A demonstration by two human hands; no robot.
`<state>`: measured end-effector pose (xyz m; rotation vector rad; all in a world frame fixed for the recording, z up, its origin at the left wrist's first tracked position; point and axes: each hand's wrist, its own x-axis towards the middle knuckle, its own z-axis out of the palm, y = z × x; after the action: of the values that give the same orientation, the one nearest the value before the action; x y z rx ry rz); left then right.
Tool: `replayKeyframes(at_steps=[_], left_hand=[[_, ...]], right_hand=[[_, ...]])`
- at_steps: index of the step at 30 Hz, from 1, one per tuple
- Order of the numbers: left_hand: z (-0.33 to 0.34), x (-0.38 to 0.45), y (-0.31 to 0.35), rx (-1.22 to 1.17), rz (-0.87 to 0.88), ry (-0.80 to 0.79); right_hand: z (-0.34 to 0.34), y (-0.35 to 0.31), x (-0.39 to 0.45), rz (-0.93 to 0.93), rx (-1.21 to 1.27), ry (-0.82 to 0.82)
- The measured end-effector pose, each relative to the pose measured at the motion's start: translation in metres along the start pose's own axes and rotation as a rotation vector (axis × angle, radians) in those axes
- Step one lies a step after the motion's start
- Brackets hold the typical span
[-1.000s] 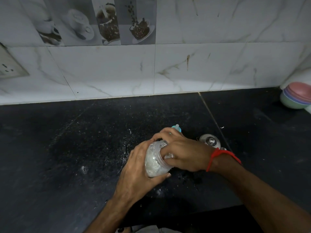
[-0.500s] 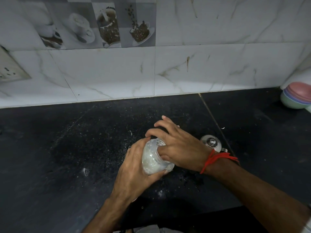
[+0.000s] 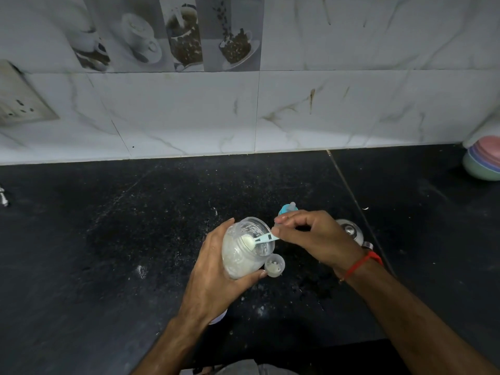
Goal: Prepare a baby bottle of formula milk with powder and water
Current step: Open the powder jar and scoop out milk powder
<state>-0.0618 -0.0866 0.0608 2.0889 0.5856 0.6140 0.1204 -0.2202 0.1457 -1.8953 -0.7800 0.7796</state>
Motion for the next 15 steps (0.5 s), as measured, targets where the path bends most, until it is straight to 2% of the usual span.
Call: replayKeyframes(at_steps=[5, 12, 14, 15], left_hand=[[0.001, -0.001, 0.001, -0.028, -0.010, -0.019], [0.003, -0.002, 0.003, -0.062, -0.014, -0.038], [0.004, -0.003, 0.002, -0.030, -0.006, -0.046], [0.004, -0.003, 0.002, -0.011, 0.001, -0.047]], right_hand=[[0.003, 0.010, -0.005, 0.052, 0.135, 0.011], [0.000, 0.016, -0.008, 0.059, 0.194, 0.050], [0.002, 0.016, -0.008, -0.024, 0.140, 0.067], [0.003, 0.016, -0.008, -0.116, 0.013, 0.083]])
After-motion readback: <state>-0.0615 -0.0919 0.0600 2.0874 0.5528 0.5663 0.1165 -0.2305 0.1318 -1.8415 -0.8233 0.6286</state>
